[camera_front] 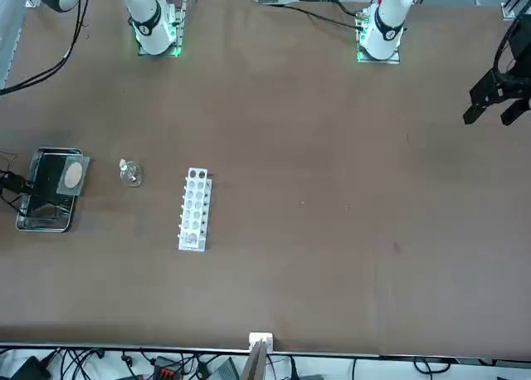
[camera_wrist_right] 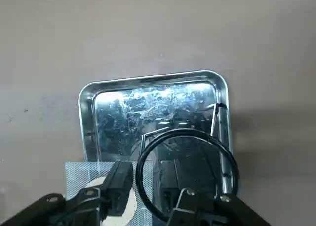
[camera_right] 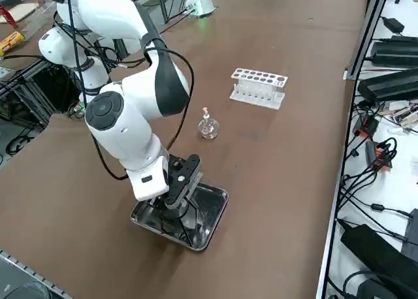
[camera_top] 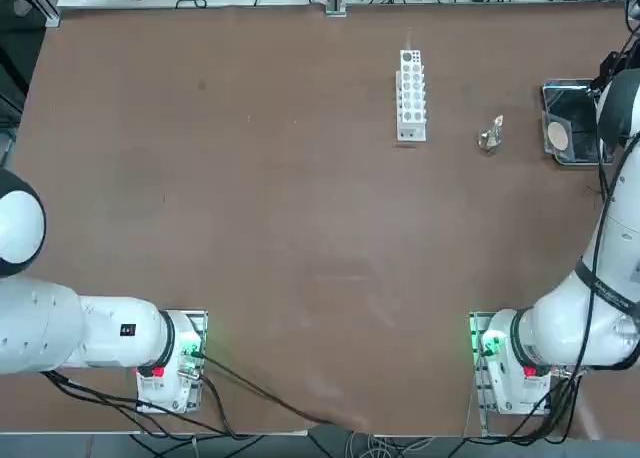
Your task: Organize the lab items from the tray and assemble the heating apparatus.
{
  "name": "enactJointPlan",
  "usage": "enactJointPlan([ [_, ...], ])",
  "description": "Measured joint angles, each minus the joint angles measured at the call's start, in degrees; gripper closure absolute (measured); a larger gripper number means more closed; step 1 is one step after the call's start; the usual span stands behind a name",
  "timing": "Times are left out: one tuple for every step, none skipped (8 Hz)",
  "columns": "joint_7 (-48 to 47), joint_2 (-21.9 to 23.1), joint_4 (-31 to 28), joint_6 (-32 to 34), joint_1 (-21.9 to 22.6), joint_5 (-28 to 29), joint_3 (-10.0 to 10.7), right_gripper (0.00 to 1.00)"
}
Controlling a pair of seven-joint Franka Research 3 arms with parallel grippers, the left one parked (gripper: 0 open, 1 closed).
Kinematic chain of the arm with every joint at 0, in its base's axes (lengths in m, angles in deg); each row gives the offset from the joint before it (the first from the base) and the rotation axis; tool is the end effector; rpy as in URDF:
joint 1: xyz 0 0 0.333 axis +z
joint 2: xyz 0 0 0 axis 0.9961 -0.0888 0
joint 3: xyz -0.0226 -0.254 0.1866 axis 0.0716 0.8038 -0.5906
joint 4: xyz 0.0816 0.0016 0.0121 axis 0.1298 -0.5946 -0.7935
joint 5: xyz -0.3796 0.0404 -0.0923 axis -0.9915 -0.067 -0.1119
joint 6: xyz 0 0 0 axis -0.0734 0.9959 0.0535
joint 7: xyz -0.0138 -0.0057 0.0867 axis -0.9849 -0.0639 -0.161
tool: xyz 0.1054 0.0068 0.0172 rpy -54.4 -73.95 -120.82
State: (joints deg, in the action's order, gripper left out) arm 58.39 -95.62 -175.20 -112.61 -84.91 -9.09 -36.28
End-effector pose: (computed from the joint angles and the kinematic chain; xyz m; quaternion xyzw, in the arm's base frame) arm 0.5848 -0.3768 0.3017 -0.9952 0.0590 -0.0440 0.0649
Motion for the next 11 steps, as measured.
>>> enactJointPlan([
  [0.00,-0.02,0.00,0.04,0.00,0.06,-0.02,0.63],
  [0.00,-0.07,0.00,0.09,-0.01,0.41,-0.02,0.63],
  [0.00,-0.27,0.00,0.11,-0.02,0.81,-0.02,0.66],
  [0.00,-0.53,0.01,0.11,-0.02,0.95,-0.03,0.68],
  [0.00,-0.68,0.01,0.11,-0.02,0.99,-0.03,0.70],
  [0.00,-0.68,0.01,0.11,-0.02,1.01,-0.03,0.71],
  [0.00,-0.68,0.02,0.13,-0.03,1.02,-0.03,0.73],
  [0.00,-0.68,0.03,0.18,-0.03,1.03,-0.03,0.75],
  [0.00,-0.68,0.03,0.24,-0.03,1.10,-0.03,0.78],
  [0.00,-0.68,0.05,0.31,-0.03,1.18,-0.03,0.82],
  [0.00,-0.68,0.07,0.31,-0.04,1.21,-0.03,0.85],
])
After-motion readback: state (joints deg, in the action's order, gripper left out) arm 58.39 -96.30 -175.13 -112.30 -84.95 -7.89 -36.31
